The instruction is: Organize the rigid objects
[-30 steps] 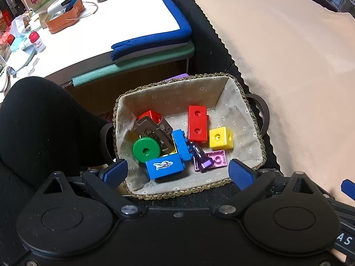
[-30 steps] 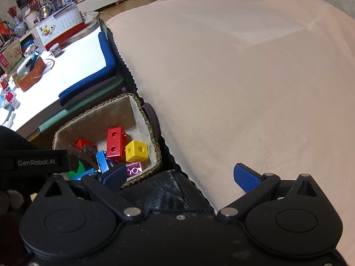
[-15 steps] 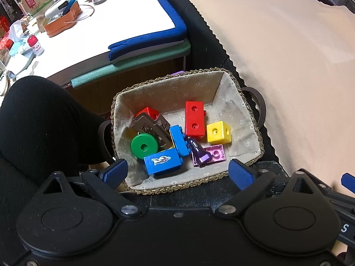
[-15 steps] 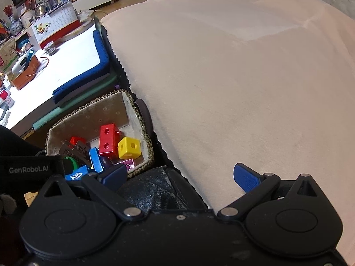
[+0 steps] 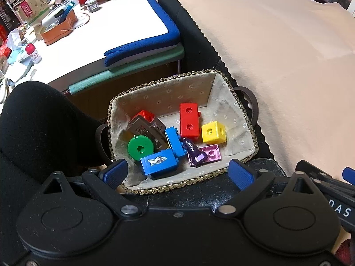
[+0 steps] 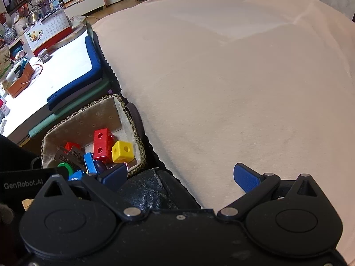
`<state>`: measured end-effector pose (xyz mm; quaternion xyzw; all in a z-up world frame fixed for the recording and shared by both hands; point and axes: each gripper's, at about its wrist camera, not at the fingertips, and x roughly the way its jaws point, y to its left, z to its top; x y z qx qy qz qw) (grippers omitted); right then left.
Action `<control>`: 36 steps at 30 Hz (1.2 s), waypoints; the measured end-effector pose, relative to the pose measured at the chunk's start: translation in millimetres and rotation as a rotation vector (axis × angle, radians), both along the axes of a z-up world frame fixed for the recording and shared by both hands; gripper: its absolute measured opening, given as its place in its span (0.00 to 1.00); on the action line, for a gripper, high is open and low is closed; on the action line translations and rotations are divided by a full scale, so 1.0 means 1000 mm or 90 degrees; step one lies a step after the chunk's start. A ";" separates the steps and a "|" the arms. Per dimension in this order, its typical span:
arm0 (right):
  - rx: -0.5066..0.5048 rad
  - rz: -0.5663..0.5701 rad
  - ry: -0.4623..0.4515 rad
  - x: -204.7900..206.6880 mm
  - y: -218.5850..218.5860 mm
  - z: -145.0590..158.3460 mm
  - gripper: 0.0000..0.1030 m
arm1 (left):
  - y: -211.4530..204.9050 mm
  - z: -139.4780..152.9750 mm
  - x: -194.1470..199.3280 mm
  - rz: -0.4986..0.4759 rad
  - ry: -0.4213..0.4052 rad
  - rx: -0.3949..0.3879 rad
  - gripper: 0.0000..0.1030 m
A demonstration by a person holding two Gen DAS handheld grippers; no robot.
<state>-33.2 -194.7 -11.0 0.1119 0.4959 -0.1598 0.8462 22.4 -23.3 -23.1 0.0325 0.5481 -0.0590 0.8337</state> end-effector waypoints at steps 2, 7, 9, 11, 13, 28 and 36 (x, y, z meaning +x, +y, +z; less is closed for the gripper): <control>-0.002 0.001 0.000 -0.001 0.000 0.000 1.00 | 0.000 0.000 0.000 0.003 0.003 -0.002 0.92; -0.003 0.006 0.001 -0.001 0.001 -0.001 1.00 | 0.003 0.001 -0.001 0.011 -0.002 -0.014 0.92; -0.003 0.008 0.002 -0.001 0.002 -0.001 1.00 | 0.003 0.003 -0.002 0.013 -0.016 -0.016 0.92; -0.004 0.009 0.003 -0.001 0.002 -0.001 1.00 | 0.004 0.005 -0.002 0.011 -0.022 -0.020 0.91; -0.005 0.009 0.004 -0.001 0.002 -0.001 1.00 | 0.004 0.005 -0.001 0.009 -0.020 -0.024 0.91; -0.001 0.008 0.014 0.001 0.001 -0.004 1.00 | 0.004 0.003 -0.001 0.006 -0.021 -0.015 0.91; 0.000 0.007 0.017 0.000 0.001 -0.005 1.00 | 0.003 0.003 0.000 0.004 -0.019 -0.012 0.91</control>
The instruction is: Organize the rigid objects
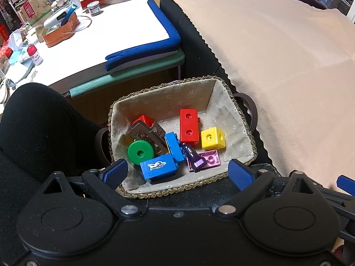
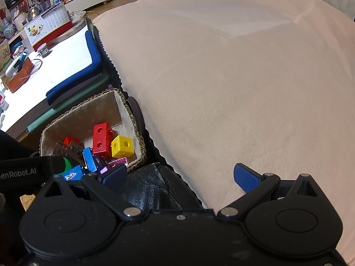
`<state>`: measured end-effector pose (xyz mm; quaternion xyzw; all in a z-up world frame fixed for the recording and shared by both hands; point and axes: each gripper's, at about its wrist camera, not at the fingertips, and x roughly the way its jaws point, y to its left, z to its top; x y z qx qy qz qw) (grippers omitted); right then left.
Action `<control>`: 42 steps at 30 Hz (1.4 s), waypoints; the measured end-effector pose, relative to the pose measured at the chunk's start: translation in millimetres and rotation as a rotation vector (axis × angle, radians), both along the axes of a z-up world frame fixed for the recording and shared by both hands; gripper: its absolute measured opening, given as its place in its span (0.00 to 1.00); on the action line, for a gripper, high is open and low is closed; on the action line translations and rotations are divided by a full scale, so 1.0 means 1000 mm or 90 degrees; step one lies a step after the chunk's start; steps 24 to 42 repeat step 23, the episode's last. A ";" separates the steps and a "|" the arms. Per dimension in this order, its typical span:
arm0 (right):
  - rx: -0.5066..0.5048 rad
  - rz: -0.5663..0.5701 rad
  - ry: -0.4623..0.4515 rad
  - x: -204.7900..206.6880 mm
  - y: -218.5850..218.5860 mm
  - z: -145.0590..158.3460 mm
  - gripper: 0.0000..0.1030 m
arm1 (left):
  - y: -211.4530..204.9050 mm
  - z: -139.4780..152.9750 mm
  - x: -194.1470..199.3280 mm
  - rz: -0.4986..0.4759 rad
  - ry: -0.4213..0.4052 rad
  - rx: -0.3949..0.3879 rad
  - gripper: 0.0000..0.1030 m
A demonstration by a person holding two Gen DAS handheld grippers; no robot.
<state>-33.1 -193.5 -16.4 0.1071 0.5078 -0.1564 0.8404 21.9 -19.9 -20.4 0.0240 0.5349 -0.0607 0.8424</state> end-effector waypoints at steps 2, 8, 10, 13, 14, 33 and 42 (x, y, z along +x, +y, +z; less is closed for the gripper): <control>0.000 0.000 0.000 0.000 0.000 0.000 1.00 | 0.000 0.000 0.000 0.001 0.000 0.000 0.91; 0.002 0.000 0.002 0.000 0.000 -0.001 1.00 | -0.001 -0.002 0.001 0.000 0.001 0.006 0.91; 0.003 0.000 0.002 0.000 0.001 -0.001 1.00 | -0.001 -0.002 0.001 0.000 0.001 0.008 0.91; 0.005 0.002 0.002 0.000 0.001 -0.001 1.00 | -0.001 -0.002 0.001 -0.001 0.001 0.008 0.91; 0.006 0.003 0.001 0.000 0.001 -0.001 1.00 | -0.002 -0.002 0.001 -0.001 0.001 0.008 0.91; 0.010 0.002 0.003 0.000 -0.001 -0.001 1.00 | -0.001 -0.002 0.000 -0.004 -0.002 0.013 0.91; 0.010 0.002 0.003 0.000 -0.001 -0.001 1.00 | -0.001 -0.002 0.000 -0.004 -0.002 0.013 0.91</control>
